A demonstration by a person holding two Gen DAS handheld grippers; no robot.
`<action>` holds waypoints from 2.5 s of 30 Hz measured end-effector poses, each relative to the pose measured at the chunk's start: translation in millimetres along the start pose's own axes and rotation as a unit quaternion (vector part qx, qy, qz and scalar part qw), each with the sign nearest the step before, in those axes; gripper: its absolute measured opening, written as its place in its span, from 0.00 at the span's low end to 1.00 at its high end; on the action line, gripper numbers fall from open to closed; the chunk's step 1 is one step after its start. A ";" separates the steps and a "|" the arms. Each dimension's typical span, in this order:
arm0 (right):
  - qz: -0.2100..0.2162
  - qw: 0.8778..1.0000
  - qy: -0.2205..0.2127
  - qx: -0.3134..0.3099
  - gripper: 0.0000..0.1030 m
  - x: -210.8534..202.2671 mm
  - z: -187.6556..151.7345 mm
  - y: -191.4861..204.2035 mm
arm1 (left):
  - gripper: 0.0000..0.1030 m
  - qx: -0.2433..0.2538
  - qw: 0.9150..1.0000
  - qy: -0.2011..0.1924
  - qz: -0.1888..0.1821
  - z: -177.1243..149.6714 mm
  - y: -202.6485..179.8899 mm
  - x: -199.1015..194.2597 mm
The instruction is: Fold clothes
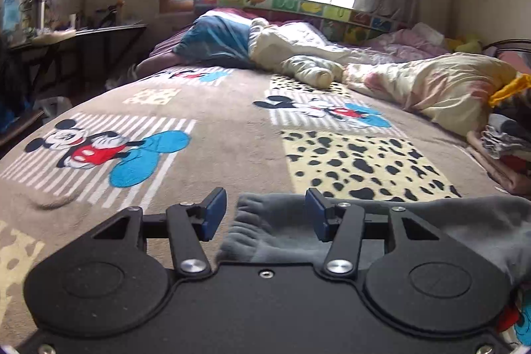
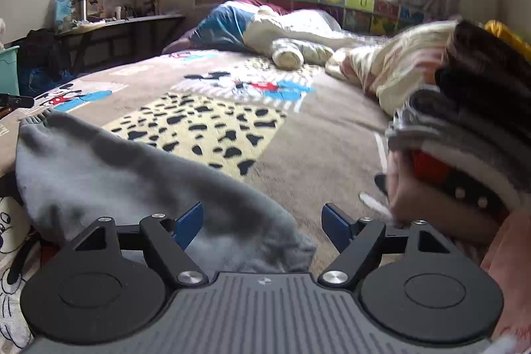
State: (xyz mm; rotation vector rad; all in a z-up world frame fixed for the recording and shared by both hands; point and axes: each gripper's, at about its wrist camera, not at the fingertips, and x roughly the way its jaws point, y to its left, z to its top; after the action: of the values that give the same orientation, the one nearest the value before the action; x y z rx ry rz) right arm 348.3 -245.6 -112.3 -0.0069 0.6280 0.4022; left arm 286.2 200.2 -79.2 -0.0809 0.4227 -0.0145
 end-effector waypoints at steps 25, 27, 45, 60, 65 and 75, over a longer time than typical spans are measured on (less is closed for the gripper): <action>0.018 0.995 -0.035 0.096 0.83 10.8 0.0 24.4 | 0.58 0.045 0.999 -0.008 -0.025 -26.3 -85.4 -27.6; 0.025 0.990 -0.039 0.136 0.83 4.7 -9.9 19.1 | 0.58 0.023 0.998 -0.007 -0.066 -43.4 -108.1 -40.7; 0.085 0.872 -0.076 0.476 0.97 -49.8 -98.7 -28.1 | 0.69 -0.133 0.981 0.094 -0.107 -108.9 -113.2 -63.7; 0.064 0.841 -0.112 0.526 0.79 6.1 -82.6 -5.8 | 0.74 -0.284 0.945 0.047 -0.154 -128.3 -70.3 -81.1; 0.051 0.844 -0.123 0.519 0.34 18.7 -90.1 -3.6 | 0.74 -0.332 0.933 0.027 -0.135 -122.7 -54.1 -81.8; 0.078 0.857 -0.102 0.500 0.31 19.9 -90.5 -20.1 | 0.77 -0.474 0.879 0.037 -0.034 -77.5 41.3 -23.8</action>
State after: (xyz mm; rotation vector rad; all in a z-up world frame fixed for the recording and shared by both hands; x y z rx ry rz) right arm 318.7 -268.4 -199.5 1.0802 0.5678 0.1886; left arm 232.7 236.2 -143.2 -1.0711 0.4721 0.1235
